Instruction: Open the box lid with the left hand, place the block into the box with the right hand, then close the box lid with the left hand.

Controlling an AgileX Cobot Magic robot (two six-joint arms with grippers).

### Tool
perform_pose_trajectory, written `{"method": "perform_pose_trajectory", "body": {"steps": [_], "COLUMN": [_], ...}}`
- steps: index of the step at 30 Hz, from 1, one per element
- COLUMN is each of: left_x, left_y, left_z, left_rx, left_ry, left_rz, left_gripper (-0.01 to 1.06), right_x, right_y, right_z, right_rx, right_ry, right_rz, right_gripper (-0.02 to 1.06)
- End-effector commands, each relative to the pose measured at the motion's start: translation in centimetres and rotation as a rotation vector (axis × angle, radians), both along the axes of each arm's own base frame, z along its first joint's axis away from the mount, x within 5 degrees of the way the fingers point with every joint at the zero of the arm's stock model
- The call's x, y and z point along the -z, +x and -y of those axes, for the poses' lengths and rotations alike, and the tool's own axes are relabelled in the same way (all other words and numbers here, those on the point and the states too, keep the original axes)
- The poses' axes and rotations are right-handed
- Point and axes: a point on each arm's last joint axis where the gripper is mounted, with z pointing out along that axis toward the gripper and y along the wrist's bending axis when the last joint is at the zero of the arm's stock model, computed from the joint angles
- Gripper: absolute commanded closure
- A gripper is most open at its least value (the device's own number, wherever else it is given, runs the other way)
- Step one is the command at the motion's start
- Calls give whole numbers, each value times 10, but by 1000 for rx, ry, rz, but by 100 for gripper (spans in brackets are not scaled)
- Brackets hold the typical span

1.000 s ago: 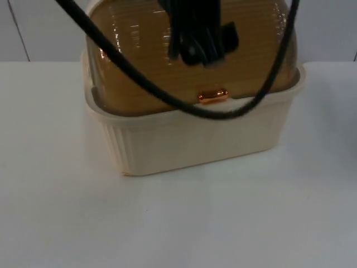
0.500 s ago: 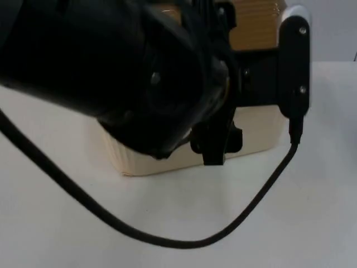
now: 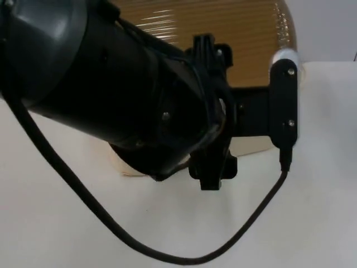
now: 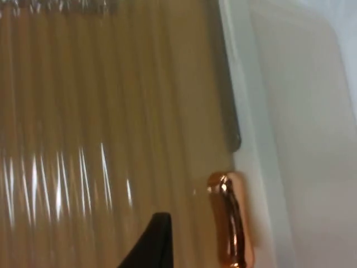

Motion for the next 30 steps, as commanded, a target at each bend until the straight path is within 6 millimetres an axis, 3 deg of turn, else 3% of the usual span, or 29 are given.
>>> {"method": "perform_pose_trajectory", "body": {"steps": [1, 3, 5, 6, 10, 11, 14, 17, 25, 30], "left_x": [0, 0, 0, 0, 0, 0, -2, -8, -11, -8], "left_y": [4, 6, 9, 9, 9, 9, 10, 13, 11, 15], "left_z": [-4, -6, -8, -8, -8, -8, -6, -1, 15, 12], "left_rx": [-16, -18, -29, -29, -32, -32, -46, -64, 70, 128], "left_ry": [-6, -9, -15, -15, -20, -20, -51, -116, -206, -249], "left_rz": [2, -6, -11, -11, -12, -12, -14, -21, -159, -258], "left_gripper": [3, 9, 25, 25, 69, 69, 91, 105, 105, 105], "right_x": [-3, -3, -3, -3, -3, -3, -3, -3, -3, -2], "right_y": [0, 0, 0, 0, 0, 0, 0, 0, 0, -1], "right_z": [0, 0, 0, 0, 0, 0, 0, 0, 0, 1], "right_rx": [0, 0, 0, 0, 0, 0, 0, 0, 1, 6], "right_ry": [-1, -1, -1, -1, -1, -1, -1, -1, -1, -6], "right_rz": [15, 15, 15, 15, 15, 15, 16, 16, 13, -2], "right_gripper": [0, 0, 0, 0, 0, 0, 0, 0, 0, 0]}}
